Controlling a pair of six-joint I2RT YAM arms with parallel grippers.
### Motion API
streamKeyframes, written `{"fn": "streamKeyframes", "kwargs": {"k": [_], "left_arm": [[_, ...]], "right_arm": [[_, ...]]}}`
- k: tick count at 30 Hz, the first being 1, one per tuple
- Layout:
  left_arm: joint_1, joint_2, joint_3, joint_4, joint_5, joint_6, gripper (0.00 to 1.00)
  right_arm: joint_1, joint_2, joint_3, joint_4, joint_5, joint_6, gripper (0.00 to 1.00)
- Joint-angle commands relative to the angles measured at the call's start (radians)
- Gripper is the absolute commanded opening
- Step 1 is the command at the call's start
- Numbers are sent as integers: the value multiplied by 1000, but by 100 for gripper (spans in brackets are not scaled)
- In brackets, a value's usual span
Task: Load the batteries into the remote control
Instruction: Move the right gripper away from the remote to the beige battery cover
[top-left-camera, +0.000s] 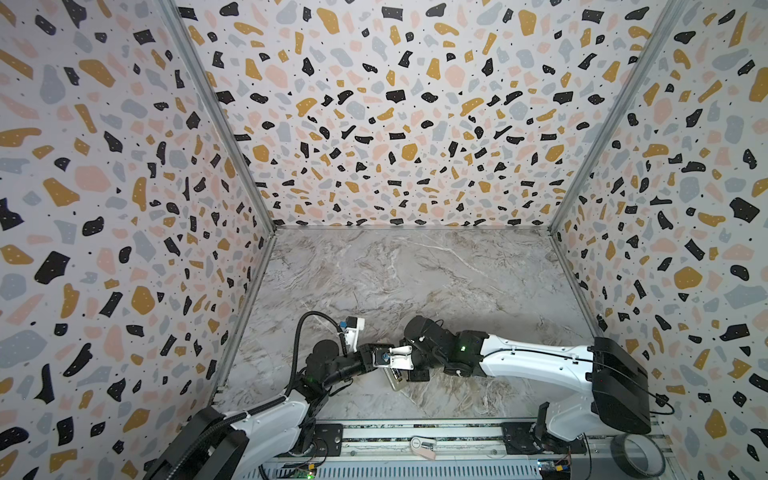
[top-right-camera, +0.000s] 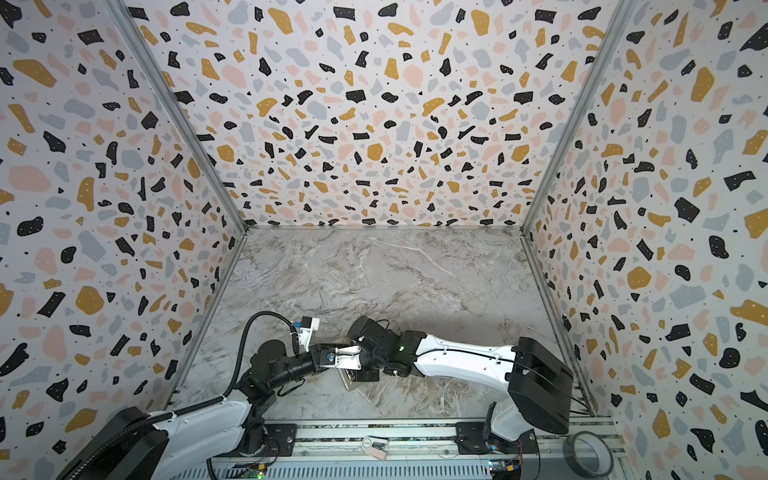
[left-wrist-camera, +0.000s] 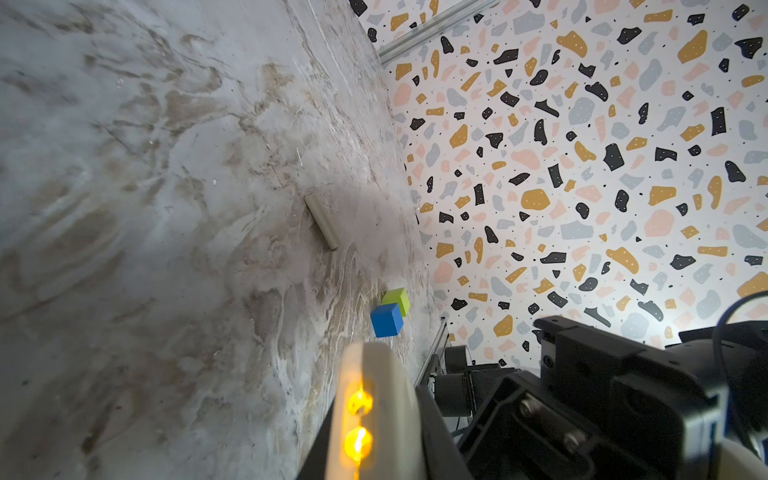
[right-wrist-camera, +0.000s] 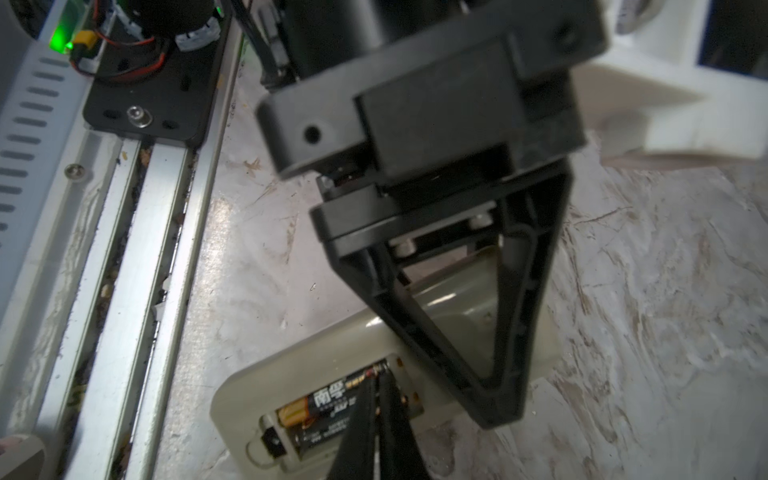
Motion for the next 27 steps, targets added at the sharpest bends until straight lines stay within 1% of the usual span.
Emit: {"fn": "streamKeyframes", "kwargs": {"k": [1, 4, 7, 9, 12, 15, 17, 21, 27], "left_arm": [[-7, -38, 31, -1, -34, 30, 0], [-7, -66, 42, -76, -78, 57, 0], [-7, -88, 50, -127, -111, 78, 0], [-7, -97, 47, -130, -126, 78, 0], [-6, -99, 41, -123, -148, 78, 0], [-6, -99, 31, -94, -173, 70, 0], [-5, -97, 27, -67, -180, 62, 0], [-6, -95, 26, -40, -191, 62, 0], [-6, -96, 17, -34, -197, 71, 0]], "right_arm": [[-26, -113, -37, 24, 53, 81, 22], [-91, -196, -73, 33, 50, 168, 38], [-198, -255, -84, 14, 40, 265, 54], [-270, -265, -79, -13, 23, 315, 64], [-358, -227, -55, -75, 40, 380, 73], [-441, -152, -41, -127, 34, 434, 76], [-474, -112, -44, -136, 17, 452, 77], [-509, -60, -73, -105, 18, 470, 80], [-539, 26, -78, -84, 9, 475, 80]]}}
